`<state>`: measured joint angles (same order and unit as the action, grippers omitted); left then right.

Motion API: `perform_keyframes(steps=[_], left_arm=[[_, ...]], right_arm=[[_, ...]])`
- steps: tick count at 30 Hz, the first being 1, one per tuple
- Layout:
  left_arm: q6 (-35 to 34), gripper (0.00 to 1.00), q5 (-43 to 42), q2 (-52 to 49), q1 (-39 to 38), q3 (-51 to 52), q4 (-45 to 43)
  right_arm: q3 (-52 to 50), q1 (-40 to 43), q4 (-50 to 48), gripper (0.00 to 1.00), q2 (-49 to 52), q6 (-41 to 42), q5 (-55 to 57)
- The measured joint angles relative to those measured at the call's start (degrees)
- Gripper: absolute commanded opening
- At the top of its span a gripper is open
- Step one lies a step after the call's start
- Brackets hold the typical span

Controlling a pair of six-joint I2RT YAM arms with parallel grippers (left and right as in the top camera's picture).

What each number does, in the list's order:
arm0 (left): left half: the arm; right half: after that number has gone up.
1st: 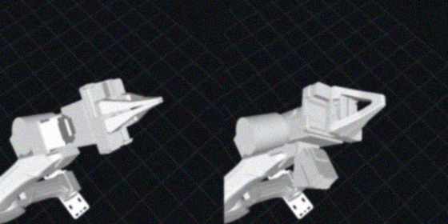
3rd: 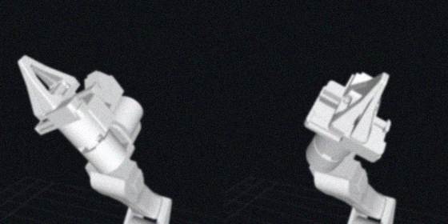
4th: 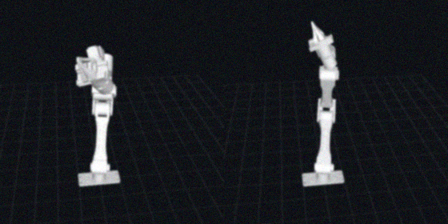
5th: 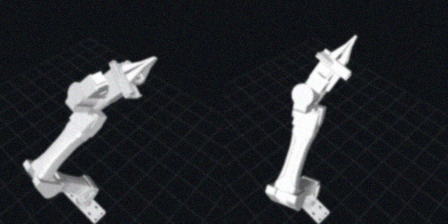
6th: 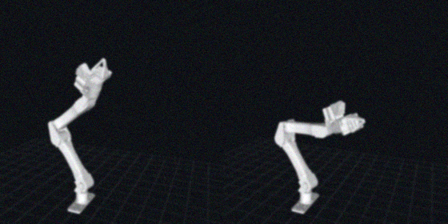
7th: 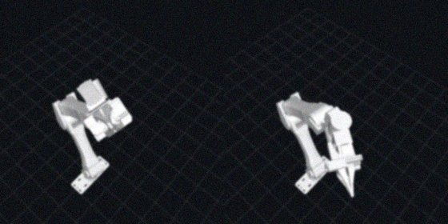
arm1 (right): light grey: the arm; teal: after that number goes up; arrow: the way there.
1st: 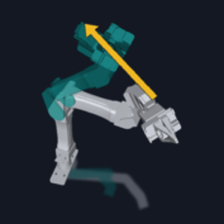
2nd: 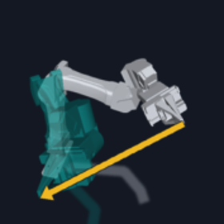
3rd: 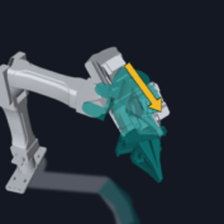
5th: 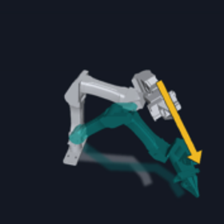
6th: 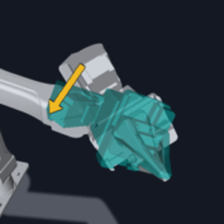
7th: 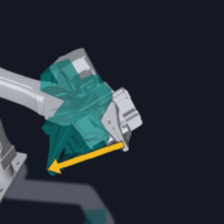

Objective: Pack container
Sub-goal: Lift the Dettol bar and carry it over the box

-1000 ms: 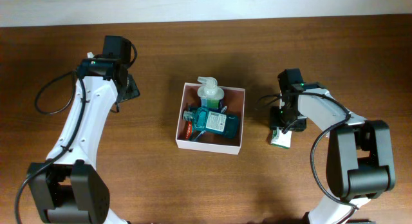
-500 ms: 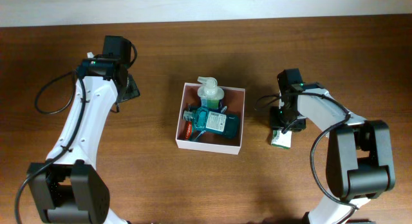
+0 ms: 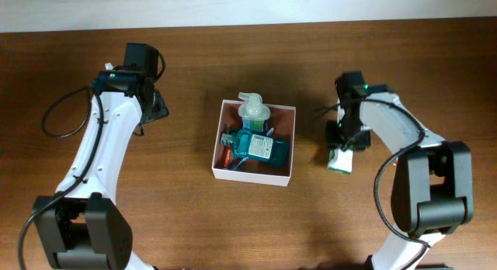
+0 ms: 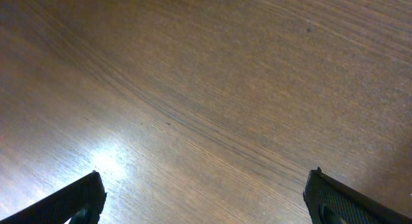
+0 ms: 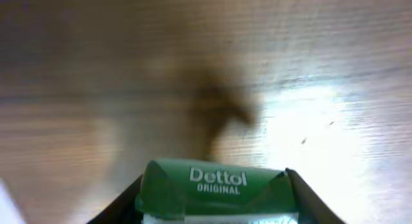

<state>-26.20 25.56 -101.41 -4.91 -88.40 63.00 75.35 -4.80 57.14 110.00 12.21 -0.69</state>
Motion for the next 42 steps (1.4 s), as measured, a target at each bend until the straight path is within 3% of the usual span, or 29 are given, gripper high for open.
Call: perform_keyframes(steps=[10, 16, 28, 42], left_arm=[[0.0, 0.99, 0.0, 0.0, 0.0, 0.0, -0.02], [0.0, 0.99, 0.0, 0.0, 0.0, 0.0, 0.02], [0.0, 0.99, 0.0, 0.0, 0.0, 0.0, 0.02], [0.0, 0.99, 0.0, 0.0, 0.0, 0.0, 0.02]], right_arm=[[19.3, -0.94, 13.14, 0.21, 0.04, 0.02, -0.26], [29.55, -7.02, 19.61, 0.22, 0.0, -0.02, -0.28], [30.62, -23.15, 21.09, 0.22, -0.31, 1.31, -0.92], [30.62, -31.21, 15.82, 0.17, -0.31, 0.81, -0.76]])
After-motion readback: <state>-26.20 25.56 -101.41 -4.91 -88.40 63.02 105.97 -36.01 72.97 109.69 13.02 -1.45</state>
